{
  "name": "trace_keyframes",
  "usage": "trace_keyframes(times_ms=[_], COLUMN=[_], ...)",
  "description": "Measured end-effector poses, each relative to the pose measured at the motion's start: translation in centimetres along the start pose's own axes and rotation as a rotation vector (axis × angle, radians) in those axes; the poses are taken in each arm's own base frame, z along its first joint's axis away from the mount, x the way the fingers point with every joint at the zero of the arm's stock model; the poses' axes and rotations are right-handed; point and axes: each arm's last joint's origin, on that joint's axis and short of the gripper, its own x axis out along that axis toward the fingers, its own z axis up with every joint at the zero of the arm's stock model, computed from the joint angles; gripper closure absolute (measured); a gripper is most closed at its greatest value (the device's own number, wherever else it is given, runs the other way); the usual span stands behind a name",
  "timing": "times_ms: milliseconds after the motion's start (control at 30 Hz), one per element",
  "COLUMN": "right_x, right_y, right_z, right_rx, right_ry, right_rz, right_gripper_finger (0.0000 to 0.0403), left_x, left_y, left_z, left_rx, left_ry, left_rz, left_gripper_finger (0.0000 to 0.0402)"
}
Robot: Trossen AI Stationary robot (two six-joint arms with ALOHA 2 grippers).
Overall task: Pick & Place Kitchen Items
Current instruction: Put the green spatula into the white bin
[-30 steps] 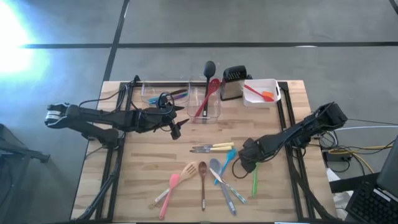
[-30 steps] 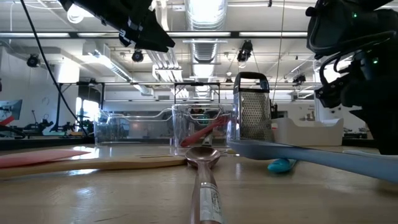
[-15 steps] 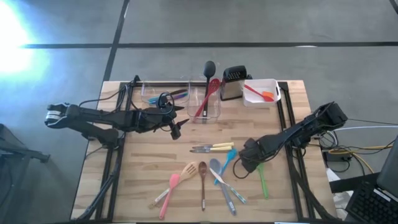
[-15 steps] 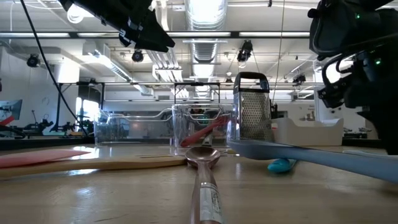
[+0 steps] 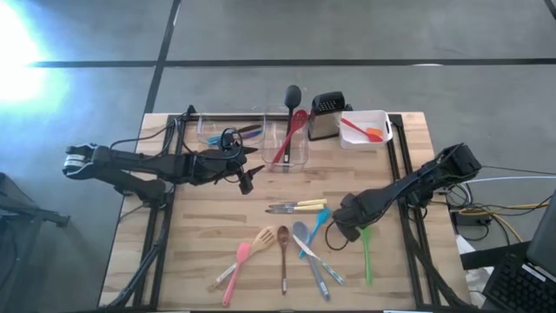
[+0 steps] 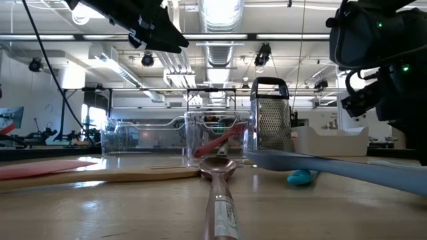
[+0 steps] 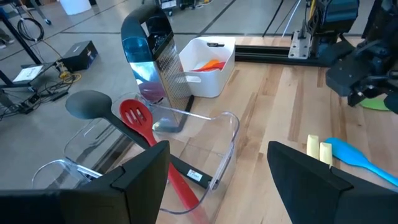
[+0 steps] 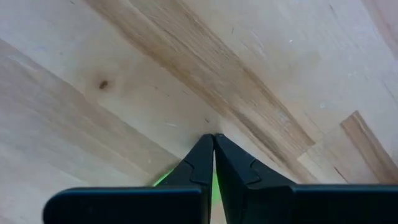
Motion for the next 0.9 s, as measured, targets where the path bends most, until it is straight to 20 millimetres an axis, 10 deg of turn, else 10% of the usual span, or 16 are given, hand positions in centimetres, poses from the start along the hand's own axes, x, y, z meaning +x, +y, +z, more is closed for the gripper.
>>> trace_keyframes(times_ms=[533, 900], right_x=[-5.5, -7.7], right_y=[-2.0, -2.3], right_z=[-0.6, -5.8], right_rx=[-0.011, 0.154], right_ry=[-0.070, -0.132], right_rz=[-0.017, 0.228], right_gripper_finger=[0.0394, 0.0317], left_x=[0.0, 0.0], left_y=[0.0, 0.1], left_z=[0.2, 0.2], left_rx=[-0.006, 0.011], left_ry=[-0.004, -0.005], left_rz=[0.000, 0.003], left_gripper_finger=[0.0127, 0.0127])
